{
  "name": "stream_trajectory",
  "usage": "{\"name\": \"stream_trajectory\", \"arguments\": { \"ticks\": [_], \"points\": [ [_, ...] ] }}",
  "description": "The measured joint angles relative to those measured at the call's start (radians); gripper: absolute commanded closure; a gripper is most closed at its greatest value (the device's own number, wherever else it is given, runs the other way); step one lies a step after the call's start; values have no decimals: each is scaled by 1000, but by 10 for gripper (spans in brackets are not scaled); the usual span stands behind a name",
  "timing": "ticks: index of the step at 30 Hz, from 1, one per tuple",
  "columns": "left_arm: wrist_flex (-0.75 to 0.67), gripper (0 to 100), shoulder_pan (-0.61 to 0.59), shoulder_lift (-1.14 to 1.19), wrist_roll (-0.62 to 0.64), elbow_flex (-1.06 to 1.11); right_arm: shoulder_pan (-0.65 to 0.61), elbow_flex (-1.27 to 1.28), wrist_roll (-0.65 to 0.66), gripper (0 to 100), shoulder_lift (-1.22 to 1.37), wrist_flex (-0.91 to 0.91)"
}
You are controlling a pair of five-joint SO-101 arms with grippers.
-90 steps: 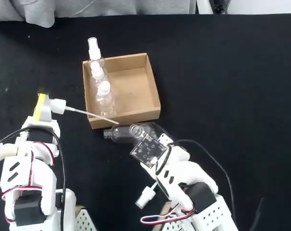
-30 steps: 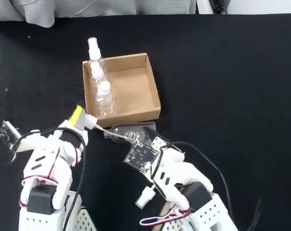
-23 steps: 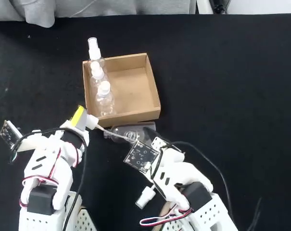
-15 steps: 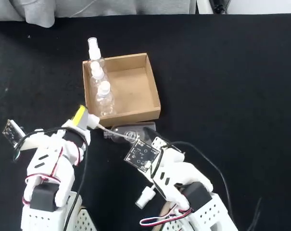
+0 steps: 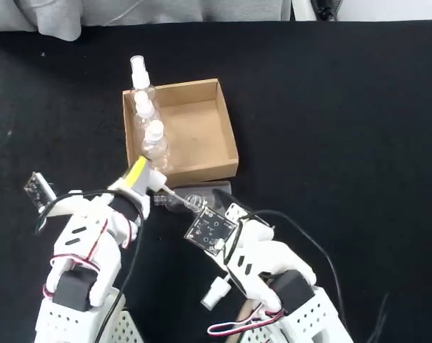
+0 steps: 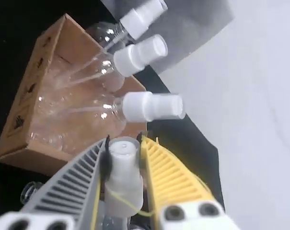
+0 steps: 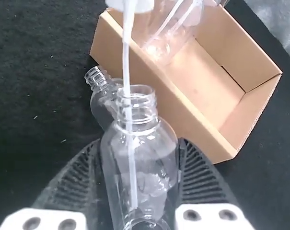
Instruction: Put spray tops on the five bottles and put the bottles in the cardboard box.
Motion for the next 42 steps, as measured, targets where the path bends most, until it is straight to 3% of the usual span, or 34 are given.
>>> {"name": "stream_trajectory", "arguments": {
  "ticks": [14,30,36,42],
  "points": [
    [-2,971,146,-2,-71,21,0,0,0,910,0,0],
    [11,964,203,-2,-126,21,-2,0,-41,910,0,0],
    [11,805,203,-2,-126,21,-2,0,-41,910,0,0],
    [15,808,204,6,-117,23,0,0,-41,910,0,0]
  ]
}}
